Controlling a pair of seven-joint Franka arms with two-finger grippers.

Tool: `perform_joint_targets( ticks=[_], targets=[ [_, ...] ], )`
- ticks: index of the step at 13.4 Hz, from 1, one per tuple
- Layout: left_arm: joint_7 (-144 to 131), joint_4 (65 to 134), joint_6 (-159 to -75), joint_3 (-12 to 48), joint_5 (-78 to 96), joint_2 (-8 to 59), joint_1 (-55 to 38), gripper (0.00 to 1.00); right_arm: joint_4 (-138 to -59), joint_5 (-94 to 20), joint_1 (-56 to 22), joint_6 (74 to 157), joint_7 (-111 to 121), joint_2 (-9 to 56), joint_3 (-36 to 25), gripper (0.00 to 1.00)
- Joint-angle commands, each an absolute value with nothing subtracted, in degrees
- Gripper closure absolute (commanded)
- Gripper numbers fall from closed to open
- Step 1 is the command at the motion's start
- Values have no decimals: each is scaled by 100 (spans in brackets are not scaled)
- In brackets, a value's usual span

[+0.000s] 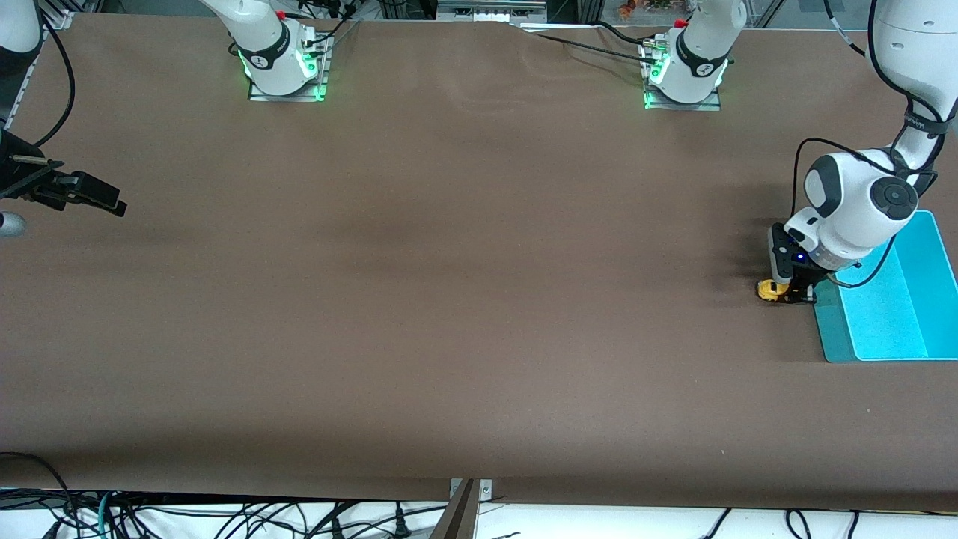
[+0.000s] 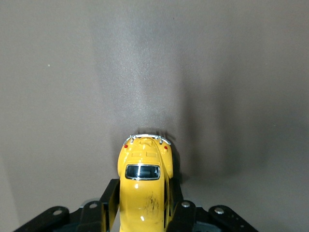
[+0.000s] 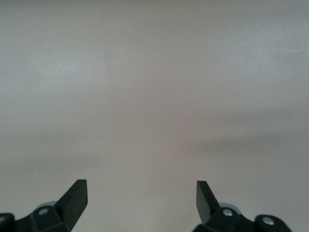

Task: Wind and store yellow beetle car
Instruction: 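Lift the car with the left gripper and carry it over the bin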

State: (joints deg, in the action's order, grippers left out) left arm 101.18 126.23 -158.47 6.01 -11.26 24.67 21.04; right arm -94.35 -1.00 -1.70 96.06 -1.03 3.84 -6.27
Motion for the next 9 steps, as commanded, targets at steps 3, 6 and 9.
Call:
perform_joint_targets(
  ticks=[3, 6, 9],
  targets=[
    [10134, 12139, -14312, 870, -915, 1864, 2101, 60, -9272, -185, -167, 9650, -220, 483, -615, 0],
    [10169, 11595, -13275, 896, -879, 1705, 2118, 60, -9272, -185, -167, 9825, -229, 562, -615, 0],
    [10369, 11059, -12430, 879, -879, 1661, 2319, 59, -9272, -185, -167, 9765, -237, 563, -615, 0]
  ],
)
